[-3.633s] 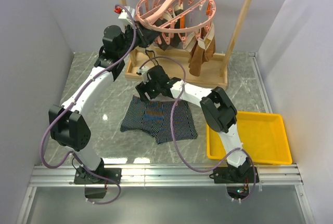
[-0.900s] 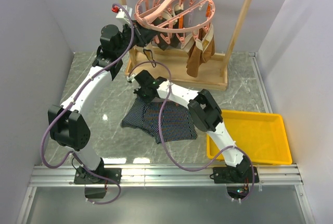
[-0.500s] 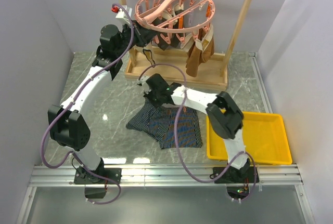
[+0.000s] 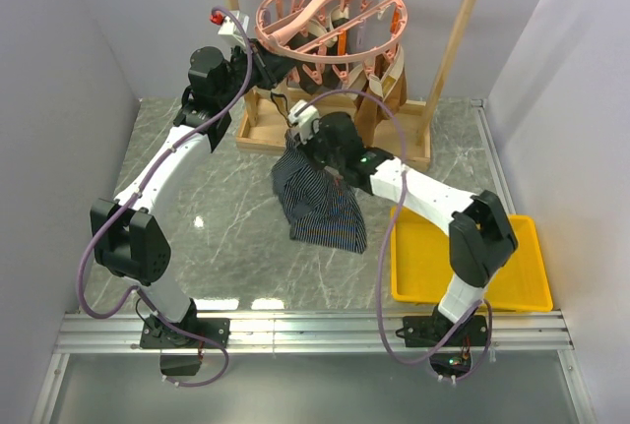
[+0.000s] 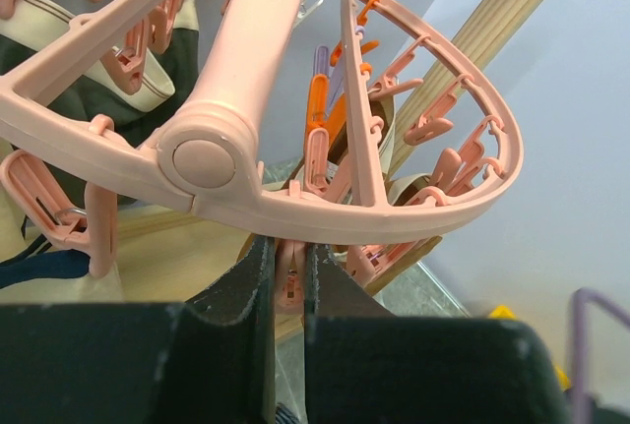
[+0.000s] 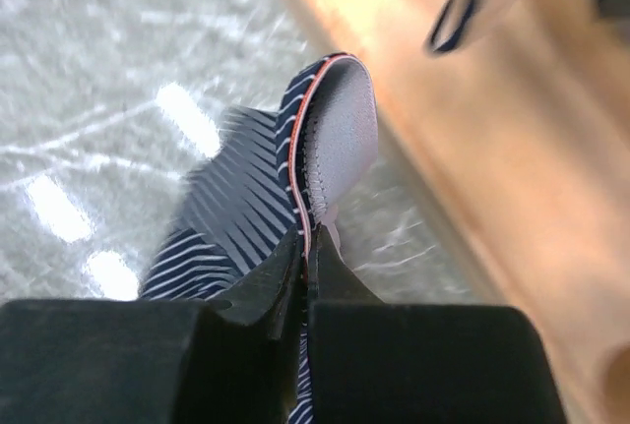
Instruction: Clip the underwear to the hanger
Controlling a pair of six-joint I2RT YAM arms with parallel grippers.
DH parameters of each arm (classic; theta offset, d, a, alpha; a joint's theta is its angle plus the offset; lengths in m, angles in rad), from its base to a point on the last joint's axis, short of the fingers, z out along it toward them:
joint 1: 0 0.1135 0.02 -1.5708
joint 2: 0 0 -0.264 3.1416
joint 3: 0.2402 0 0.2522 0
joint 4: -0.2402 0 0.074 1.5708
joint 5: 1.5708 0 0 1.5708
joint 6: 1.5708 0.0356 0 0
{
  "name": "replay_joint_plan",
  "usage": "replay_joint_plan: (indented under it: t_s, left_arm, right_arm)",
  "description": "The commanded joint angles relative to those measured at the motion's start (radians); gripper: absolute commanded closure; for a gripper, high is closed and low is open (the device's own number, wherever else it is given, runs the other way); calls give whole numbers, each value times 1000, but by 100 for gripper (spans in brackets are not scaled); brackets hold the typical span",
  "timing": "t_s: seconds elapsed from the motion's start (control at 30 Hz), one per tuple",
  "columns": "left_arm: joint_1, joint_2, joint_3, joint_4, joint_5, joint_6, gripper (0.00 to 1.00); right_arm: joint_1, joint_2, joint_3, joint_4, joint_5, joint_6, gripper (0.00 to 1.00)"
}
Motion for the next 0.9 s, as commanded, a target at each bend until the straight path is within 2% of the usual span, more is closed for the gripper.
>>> replay_joint_plan:
  t_s: [0.0, 0.13, 0.33, 0.87]
  left_arm:
    - [5, -26, -5, 3, 11, -15, 100]
    - [5, -23, -11, 1, 14, -7, 100]
    - [5, -16, 1, -12, 21, 5, 100]
    - [5, -22, -19, -17, 37, 27, 100]
  right_arm:
    - [-23, -98, 4, 74, -58, -31, 100]
    - [-32, -135, -5, 63, -66, -54, 100]
    - [-49, -139, 65, 11, -101, -50, 100]
    - [-92, -31, 292, -159, -96, -57, 100]
